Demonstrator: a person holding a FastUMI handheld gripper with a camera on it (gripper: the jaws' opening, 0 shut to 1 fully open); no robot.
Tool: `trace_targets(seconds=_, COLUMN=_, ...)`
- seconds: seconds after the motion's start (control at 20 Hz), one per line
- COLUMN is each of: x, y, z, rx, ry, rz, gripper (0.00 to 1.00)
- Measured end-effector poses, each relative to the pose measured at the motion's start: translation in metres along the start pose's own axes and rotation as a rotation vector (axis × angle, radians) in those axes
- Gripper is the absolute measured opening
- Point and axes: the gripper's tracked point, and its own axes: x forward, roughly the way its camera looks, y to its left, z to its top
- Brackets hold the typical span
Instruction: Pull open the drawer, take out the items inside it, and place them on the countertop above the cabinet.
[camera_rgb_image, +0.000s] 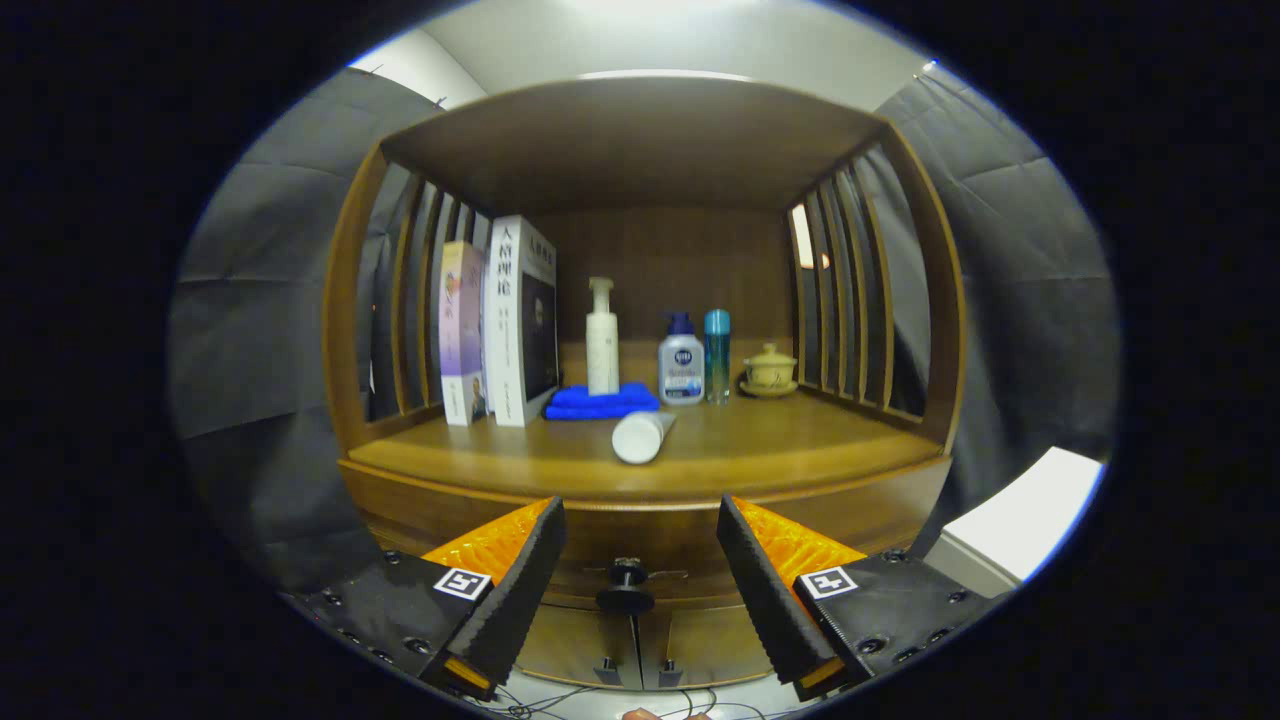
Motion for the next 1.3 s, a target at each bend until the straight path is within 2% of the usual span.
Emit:
trace_targets(seconds=0.3, x=-0.088, y=-0.022, z=0.068, rx=-0.055, ry=-0.099, rz=-0.006, gripper=0.96)
trace_targets(seconds=0.65, x=-0.177, y=-0.038, z=0.096, rx=-0.015, ry=-0.175, rz=-0.005, gripper=0.96)
trace_targets(seconds=1.0, x=-0.200, y=-0.049, z=0.124, rx=0.061, ry=-0.239, rz=-0.014, gripper=0.96)
trace_targets(seconds=1.3, x=-0.200, y=-0.058, z=0.115, rx=0.094, ry=-0.222, rz=-0.010, gripper=0.96)
